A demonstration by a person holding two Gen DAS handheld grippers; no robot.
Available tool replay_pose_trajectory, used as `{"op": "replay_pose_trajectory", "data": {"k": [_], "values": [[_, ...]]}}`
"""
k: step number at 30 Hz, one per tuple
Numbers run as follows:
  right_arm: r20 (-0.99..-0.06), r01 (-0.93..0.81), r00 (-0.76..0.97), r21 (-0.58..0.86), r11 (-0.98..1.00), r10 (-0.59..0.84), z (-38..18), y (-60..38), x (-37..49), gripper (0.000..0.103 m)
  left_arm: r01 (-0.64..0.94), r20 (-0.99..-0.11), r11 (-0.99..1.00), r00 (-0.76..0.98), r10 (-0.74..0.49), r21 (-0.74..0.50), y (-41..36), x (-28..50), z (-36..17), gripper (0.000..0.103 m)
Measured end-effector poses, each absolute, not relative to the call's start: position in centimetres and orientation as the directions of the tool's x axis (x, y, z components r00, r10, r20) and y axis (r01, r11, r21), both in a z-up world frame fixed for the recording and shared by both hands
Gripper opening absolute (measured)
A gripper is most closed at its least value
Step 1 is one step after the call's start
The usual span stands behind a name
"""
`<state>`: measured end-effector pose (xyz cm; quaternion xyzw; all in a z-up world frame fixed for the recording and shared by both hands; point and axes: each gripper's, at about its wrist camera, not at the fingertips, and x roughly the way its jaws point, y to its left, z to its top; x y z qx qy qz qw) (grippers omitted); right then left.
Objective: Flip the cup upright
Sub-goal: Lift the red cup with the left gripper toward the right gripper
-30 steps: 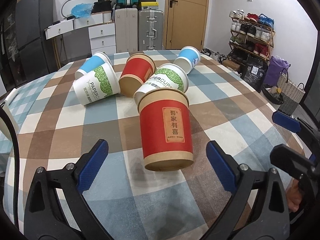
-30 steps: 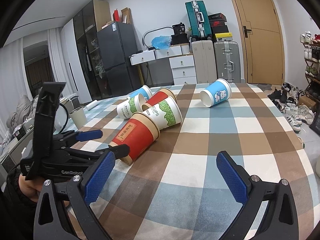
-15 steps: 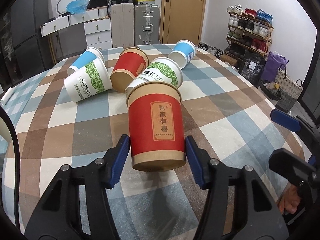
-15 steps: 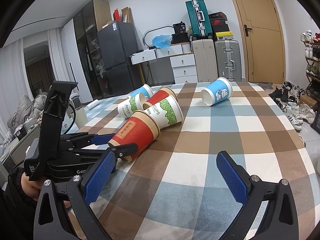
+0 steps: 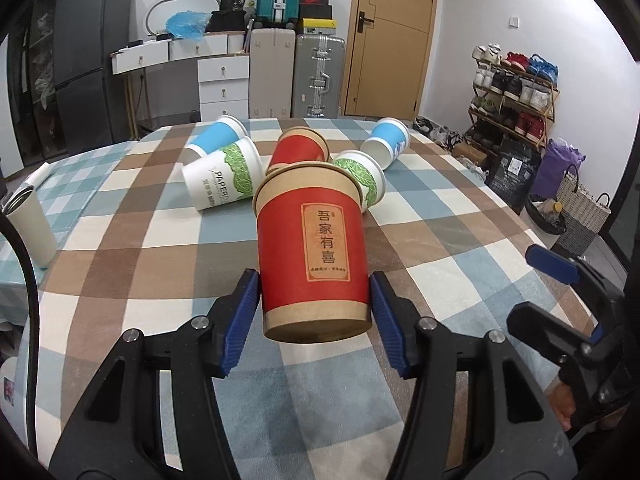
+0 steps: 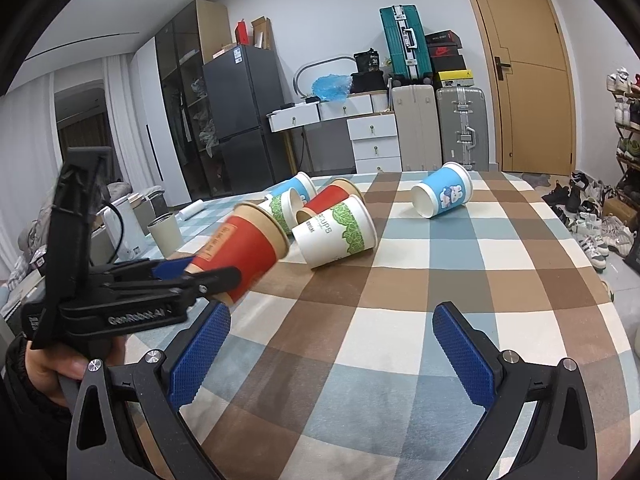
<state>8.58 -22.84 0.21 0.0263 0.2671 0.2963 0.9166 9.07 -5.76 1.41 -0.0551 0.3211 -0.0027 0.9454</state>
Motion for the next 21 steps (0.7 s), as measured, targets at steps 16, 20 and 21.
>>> {"op": "replay_pose_trajectory", "data": {"k": [16, 20, 21], "values": [[-0.479, -0.568, 0.658, 0.19, 0.801, 0.581, 0.2, -21.0, 7.0, 0.103, -0.058, -0.583, 0.989, 0.812, -0.03, -0.133, -4.9, 2.0, 2.1, 0.054], [-0.484, -0.568, 0.655, 0.191, 0.8, 0.58, 0.1, -20.8, 7.1, 0.103, -0.058, -0.583, 0.988, 0.812, -0.038, -0.145, -5.5, 1.1, 2.0, 0.054], [-0.485, -0.569, 0.653, 0.191, 0.8, 0.581, 0.0, -20.9, 7.1, 0.103, -0.058, -0.582, 0.987, 0.812, -0.039, -0.147, -5.6, 0.9, 2.0, 0.054]]}}
